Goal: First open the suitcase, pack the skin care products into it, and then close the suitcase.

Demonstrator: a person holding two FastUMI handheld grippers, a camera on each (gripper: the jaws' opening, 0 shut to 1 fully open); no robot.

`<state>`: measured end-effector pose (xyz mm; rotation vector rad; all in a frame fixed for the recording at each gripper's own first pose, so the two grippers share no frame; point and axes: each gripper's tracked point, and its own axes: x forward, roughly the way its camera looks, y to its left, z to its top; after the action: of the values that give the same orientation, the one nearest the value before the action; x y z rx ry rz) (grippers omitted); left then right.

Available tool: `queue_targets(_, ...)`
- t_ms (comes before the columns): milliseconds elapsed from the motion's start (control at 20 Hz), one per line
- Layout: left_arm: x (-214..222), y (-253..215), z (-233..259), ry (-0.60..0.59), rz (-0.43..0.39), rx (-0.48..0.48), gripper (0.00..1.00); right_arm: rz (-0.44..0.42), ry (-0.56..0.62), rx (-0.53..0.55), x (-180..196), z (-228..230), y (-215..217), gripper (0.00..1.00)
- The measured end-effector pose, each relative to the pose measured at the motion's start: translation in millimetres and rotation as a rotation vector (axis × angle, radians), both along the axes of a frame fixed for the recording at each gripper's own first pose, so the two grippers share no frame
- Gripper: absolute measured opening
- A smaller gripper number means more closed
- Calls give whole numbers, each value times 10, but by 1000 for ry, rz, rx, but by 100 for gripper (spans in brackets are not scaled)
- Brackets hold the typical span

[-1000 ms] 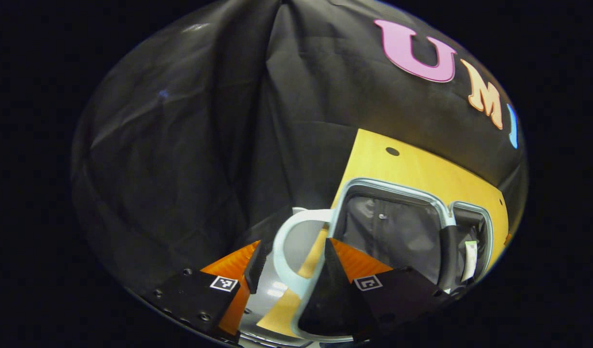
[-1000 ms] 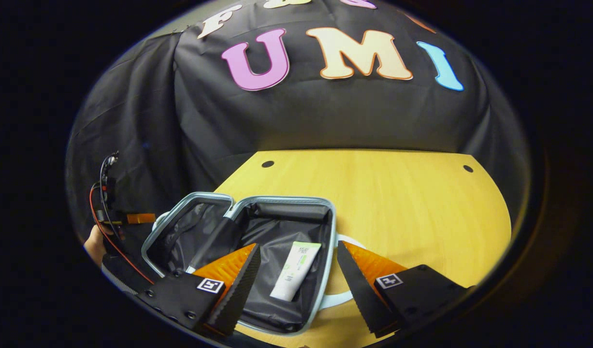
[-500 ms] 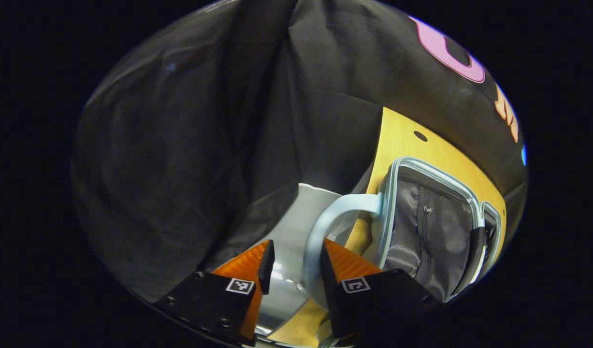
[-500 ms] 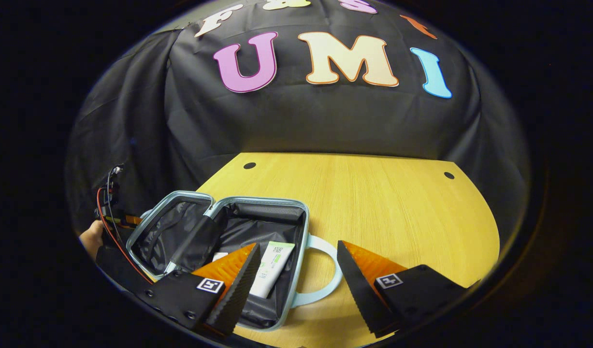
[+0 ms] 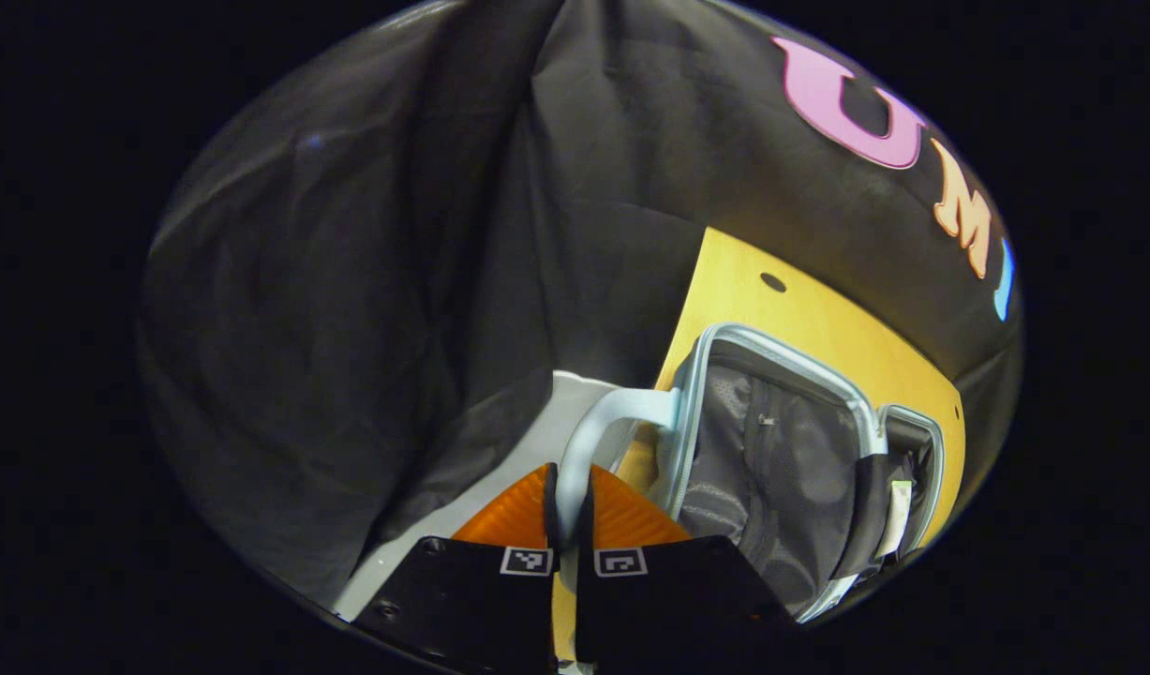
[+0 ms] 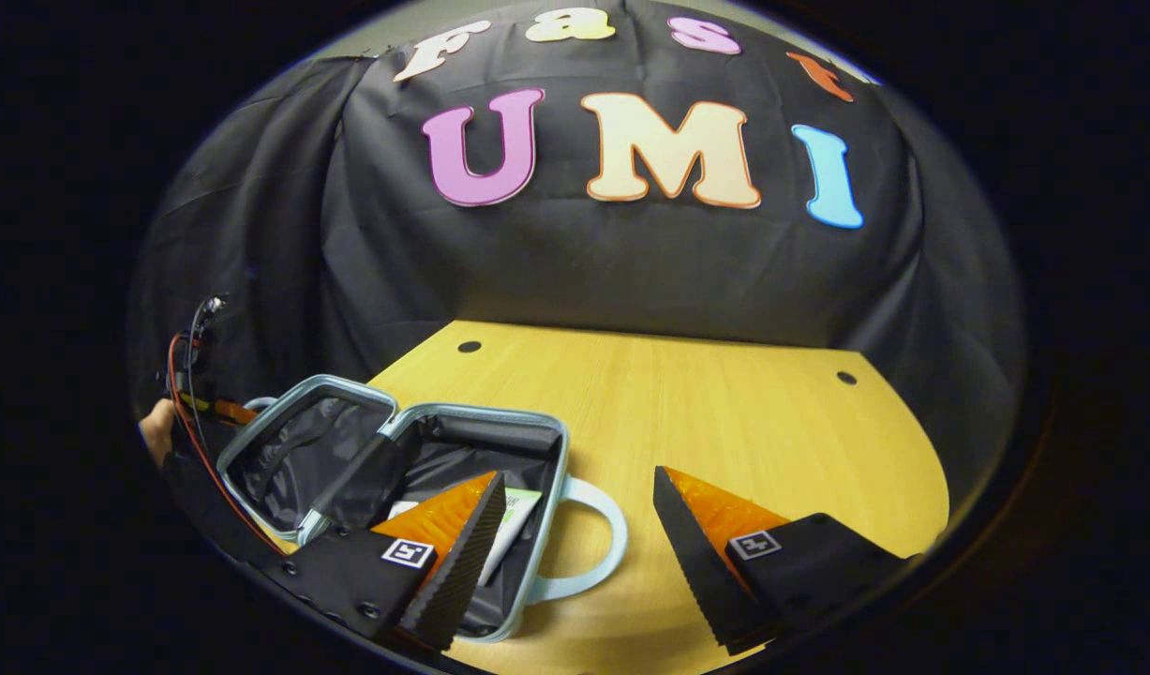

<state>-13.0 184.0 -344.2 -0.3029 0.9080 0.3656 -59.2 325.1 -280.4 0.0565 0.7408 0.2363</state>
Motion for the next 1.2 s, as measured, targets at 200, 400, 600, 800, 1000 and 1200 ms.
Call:
queue_targets(200,99,-191,694,-105,-19,25,1,-19,-65,-4,137,7,-138,98)
queue_targets(400,161,-516,1218,-185,-47,69,0,-64,-154,-5,318,177,-435,98)
queue_targets(600,183,-957,1648,-238,-103,172,0,-28,-203,12,370,331,-666,98)
queue_targets(800,233,-1355,1962,-264,-113,199,0,10,-216,20,338,368,-984,98)
queue_targets(1000,396,-1769,2201,-318,-141,192,0,16,-213,36,297,373,-1238,98)
queue_targets(1200,570,-2239,2353,-358,-207,171,0,-1,-222,49,298,401,-1485,98)
